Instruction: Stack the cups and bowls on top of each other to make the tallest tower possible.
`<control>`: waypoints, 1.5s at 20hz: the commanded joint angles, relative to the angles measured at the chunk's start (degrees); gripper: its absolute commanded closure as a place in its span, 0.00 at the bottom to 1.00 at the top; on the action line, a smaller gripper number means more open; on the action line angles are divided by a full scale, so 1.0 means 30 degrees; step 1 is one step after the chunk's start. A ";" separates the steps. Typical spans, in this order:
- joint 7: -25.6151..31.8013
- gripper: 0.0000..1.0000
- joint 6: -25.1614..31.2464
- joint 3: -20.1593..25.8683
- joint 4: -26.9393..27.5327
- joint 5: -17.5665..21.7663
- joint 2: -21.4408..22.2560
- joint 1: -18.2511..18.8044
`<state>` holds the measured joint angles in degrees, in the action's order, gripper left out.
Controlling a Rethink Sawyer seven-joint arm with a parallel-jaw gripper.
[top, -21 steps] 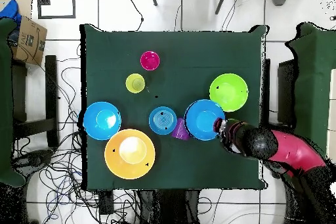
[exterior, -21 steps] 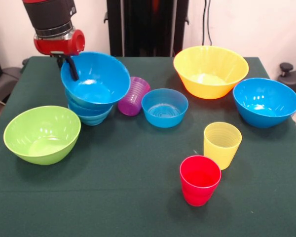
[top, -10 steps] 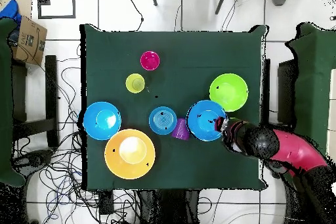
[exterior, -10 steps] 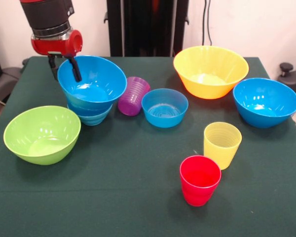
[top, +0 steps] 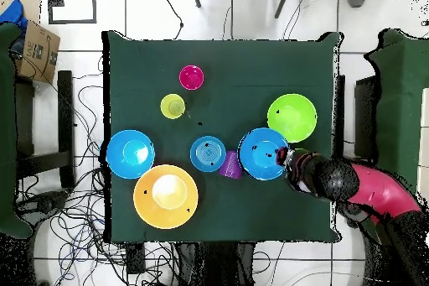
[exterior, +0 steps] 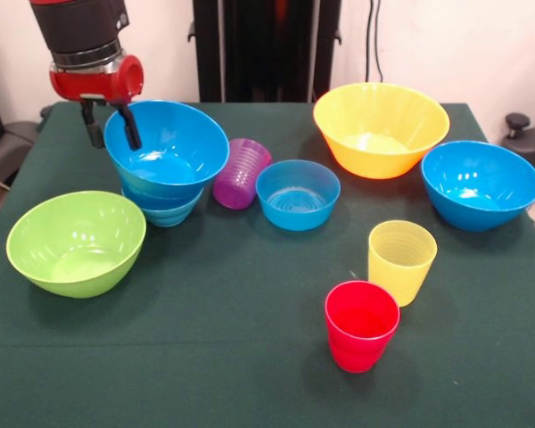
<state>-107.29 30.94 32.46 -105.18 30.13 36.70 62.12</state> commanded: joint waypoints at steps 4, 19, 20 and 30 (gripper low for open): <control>0.1762 0.00 0.0331 -0.0013 0.0845 0.1232 -0.0737 -0.0673; -0.0710 0.00 0.0811 -0.0718 0.1441 0.0312 -0.0198 -0.3695; -0.0747 0.00 0.0936 -0.0798 0.1754 0.0282 -0.0181 -0.3960; -0.0017 0.00 0.2372 -0.1289 0.4935 -0.0026 -0.0848 -0.5337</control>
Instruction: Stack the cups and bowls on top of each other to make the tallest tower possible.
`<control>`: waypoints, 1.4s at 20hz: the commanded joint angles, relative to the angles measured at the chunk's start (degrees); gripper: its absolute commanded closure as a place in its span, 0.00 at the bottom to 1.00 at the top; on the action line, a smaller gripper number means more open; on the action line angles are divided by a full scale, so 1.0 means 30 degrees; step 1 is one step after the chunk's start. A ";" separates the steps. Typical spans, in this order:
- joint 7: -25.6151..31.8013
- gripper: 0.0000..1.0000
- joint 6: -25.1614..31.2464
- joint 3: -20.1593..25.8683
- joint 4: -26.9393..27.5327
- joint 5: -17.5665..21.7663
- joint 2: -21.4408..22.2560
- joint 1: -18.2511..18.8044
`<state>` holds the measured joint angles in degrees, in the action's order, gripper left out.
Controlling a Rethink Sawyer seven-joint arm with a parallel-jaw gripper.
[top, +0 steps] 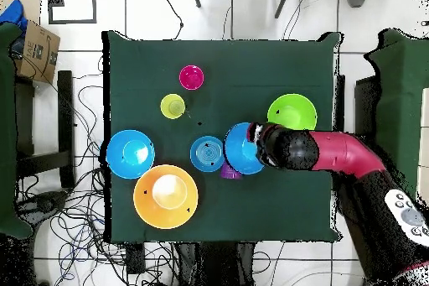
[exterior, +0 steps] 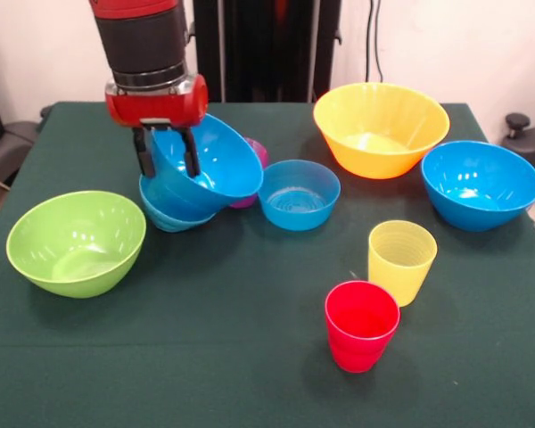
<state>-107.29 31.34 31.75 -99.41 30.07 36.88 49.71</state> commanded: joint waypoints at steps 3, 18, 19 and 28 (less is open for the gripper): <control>0.0356 0.00 0.2982 -0.1018 0.3377 -0.0298 -0.0848 -0.1172; 0.1246 0.00 0.3648 -0.0819 0.2971 -0.0461 -0.0599 -0.0304; 0.1312 0.00 0.3735 -0.0784 0.2972 -0.0455 -0.0603 -0.0239; 0.1342 0.00 0.4125 -0.0635 0.2956 -0.0374 -0.0576 -0.0153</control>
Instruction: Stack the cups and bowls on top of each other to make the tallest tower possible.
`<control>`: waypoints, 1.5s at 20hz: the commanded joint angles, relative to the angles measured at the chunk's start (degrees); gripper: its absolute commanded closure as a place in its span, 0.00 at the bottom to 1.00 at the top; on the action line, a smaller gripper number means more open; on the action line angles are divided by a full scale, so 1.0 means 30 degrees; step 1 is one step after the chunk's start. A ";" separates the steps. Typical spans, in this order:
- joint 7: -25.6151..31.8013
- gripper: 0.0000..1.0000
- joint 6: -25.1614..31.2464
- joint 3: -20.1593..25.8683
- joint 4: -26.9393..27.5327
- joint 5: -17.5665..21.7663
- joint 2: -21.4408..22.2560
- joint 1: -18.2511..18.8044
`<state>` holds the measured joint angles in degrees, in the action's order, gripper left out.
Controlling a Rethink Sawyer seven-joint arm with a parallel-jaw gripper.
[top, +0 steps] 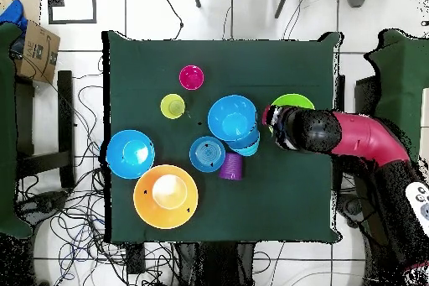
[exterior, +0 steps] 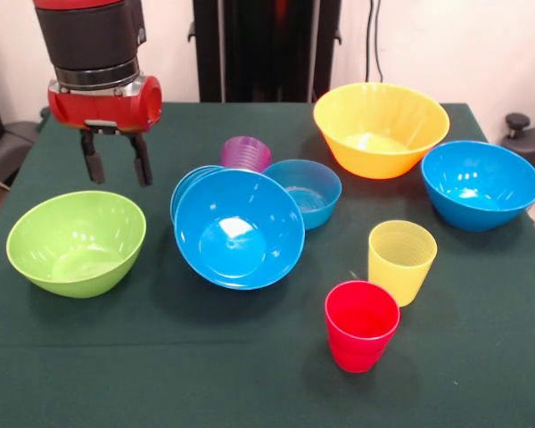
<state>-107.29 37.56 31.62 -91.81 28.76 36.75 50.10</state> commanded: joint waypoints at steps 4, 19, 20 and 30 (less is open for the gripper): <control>0.0968 0.00 0.2029 -0.0637 0.0381 -0.0022 -0.0666 -0.0551; -0.3034 0.00 -0.1786 -0.3043 -0.0079 0.0853 -0.1618 -0.3757; -0.3187 0.00 -0.2048 -0.3300 -0.0004 0.0896 -0.1680 -0.3971; -0.3749 0.00 -0.3387 -0.4928 -0.0155 -0.0149 -0.1956 -0.5374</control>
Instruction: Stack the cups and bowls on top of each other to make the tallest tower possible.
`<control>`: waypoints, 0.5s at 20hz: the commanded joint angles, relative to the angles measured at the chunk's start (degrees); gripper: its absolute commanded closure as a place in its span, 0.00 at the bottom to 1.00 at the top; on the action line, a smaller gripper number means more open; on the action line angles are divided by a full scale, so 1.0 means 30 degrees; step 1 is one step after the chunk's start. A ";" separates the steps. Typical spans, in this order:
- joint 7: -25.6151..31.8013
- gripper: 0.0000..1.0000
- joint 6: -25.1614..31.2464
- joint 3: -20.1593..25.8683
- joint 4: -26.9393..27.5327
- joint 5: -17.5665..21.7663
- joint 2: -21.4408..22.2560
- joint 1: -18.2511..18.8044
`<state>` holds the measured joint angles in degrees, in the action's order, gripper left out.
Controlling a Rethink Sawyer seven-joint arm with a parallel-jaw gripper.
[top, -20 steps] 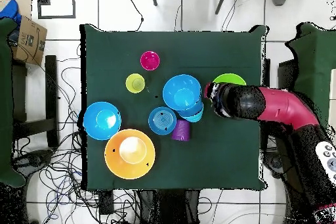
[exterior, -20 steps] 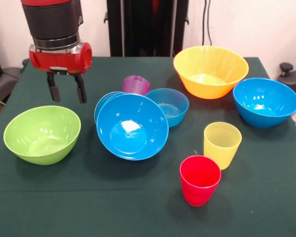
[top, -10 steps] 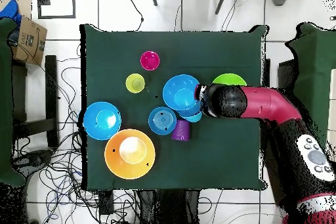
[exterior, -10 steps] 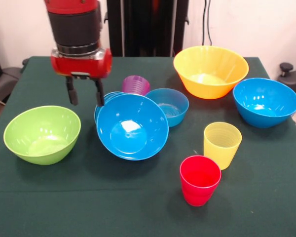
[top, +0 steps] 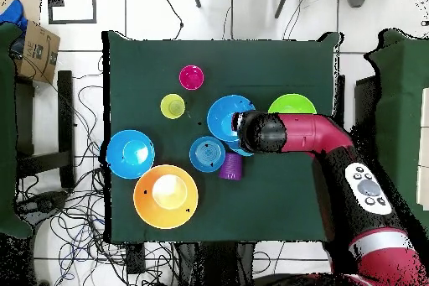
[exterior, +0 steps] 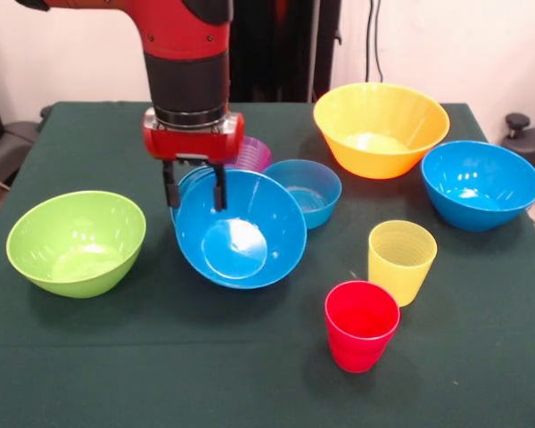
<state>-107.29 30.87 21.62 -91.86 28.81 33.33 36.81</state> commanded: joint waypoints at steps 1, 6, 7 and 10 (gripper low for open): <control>-0.3729 0.00 -0.1151 -0.1659 -0.0337 -0.0413 -0.0711 -0.1012; -0.3573 0.00 -0.1250 -0.1753 -0.1270 -0.1283 -0.0366 -0.1131; -0.3535 0.00 -0.1291 -0.1795 -0.1329 -0.1399 -0.0371 -0.1185; -0.3478 0.00 -0.1699 -0.2088 -0.1419 -0.1585 -0.0523 -0.1382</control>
<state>-107.29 28.64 17.49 -92.89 25.46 32.57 34.64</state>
